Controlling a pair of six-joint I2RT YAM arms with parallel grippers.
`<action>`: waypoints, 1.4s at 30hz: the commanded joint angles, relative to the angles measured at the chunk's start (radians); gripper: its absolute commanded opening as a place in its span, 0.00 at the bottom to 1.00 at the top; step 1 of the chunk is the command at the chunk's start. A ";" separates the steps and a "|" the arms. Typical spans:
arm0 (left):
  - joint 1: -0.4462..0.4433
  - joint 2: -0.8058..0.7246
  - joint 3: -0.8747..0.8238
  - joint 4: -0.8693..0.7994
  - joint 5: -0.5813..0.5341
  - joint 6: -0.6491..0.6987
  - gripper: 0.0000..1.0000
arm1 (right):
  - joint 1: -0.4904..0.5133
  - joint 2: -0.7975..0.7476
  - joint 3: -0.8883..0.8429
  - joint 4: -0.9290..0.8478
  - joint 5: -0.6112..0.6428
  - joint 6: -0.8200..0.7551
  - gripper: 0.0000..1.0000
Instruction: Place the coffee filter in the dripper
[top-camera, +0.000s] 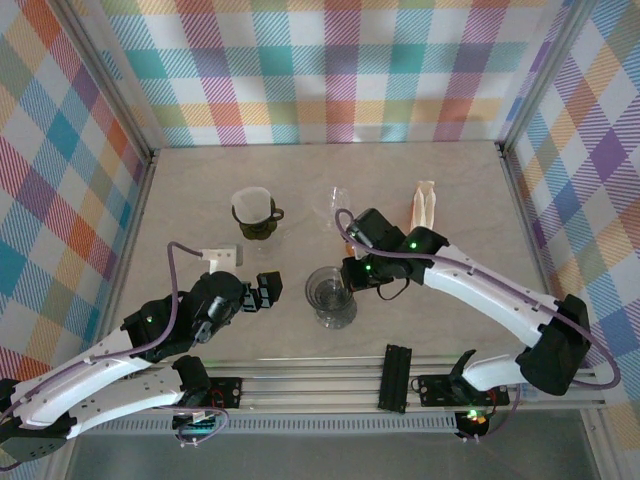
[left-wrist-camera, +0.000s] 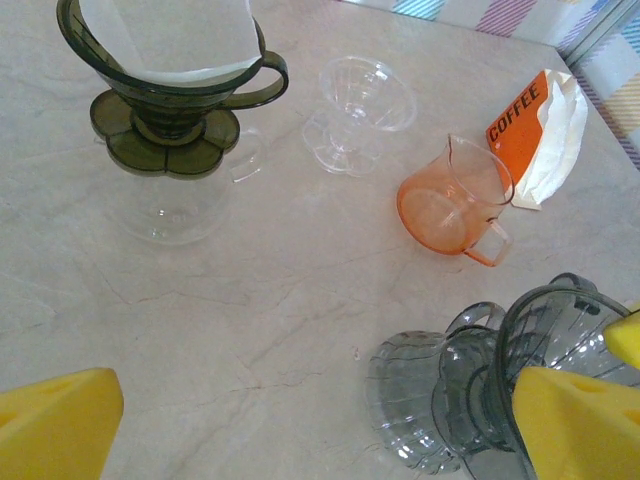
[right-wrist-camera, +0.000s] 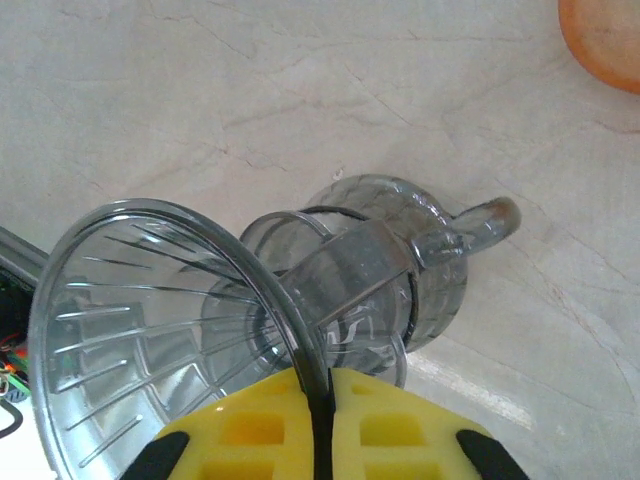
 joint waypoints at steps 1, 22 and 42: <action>-0.006 -0.007 -0.016 0.026 -0.003 -0.010 1.00 | -0.014 -0.032 -0.031 0.025 -0.011 0.022 0.10; -0.006 0.029 -0.015 0.035 0.000 -0.008 1.00 | -0.036 -0.045 -0.053 0.096 0.013 0.004 0.13; -0.006 0.050 -0.029 0.068 0.016 -0.008 1.00 | -0.050 -0.102 -0.126 0.105 0.035 0.037 0.67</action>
